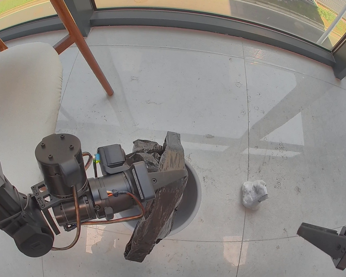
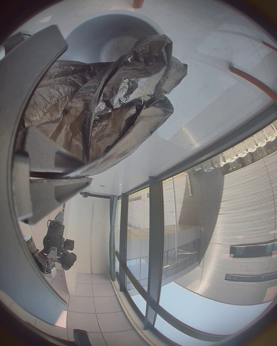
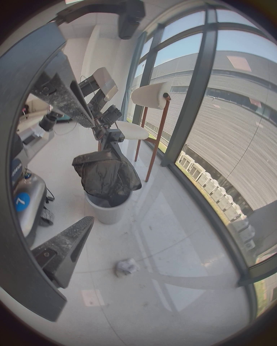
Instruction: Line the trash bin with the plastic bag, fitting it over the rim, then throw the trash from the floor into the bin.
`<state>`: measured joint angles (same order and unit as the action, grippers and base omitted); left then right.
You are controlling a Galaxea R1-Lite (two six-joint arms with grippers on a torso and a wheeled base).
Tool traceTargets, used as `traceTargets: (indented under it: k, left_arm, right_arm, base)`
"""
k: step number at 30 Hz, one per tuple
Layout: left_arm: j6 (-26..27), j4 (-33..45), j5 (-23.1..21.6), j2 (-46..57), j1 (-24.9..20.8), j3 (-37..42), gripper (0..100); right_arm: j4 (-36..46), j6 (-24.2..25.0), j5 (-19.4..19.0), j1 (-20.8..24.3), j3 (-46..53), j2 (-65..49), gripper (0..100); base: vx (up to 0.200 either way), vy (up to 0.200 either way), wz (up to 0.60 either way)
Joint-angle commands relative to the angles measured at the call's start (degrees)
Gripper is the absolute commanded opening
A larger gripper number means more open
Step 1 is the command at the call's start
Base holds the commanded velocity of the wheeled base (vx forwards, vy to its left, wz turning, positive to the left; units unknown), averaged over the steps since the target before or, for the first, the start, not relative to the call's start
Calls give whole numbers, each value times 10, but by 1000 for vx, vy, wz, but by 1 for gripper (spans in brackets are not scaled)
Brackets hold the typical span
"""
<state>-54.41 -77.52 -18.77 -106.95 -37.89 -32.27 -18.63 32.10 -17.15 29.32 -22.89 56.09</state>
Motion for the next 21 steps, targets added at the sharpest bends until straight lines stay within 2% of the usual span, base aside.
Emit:
traceTargets:
  k: [1,4,6,10,15,17,21]
  left_arm:
    - [-1,11,0,6,-10,-1,0]
    - [-1,11,0,12,-13,-1,0]
    - [-1,11,0,11,-15,-1,0]
    - [-1,8,0,10,-29,0,0]
    - [6,11,-3,12,-36,5,0]
    - [63,40,-4,11,-38,12,0]
    - [176,152,-4,16,-37,-1,0]
  right_arm:
    - [-2,26,-24,7,-26,72,100]
    - [-2,43,-65,18,-35,102,100]
    - [-3,43,-79,22,-36,125,100]
    - [-44,44,-82,38,-35,182,100]
    - [-105,43,-80,36,-44,249,100]
    - [-129,44,-76,34,-65,276,100]
    - [-126,44,-75,34,-92,280,100]
  base:
    - [0,0,0]
    - [0,0,0]
    - [0,0,0]
    - [0,0,0]
    - [0,0,0]
    - [0,0,0]
    - [0,0,0]
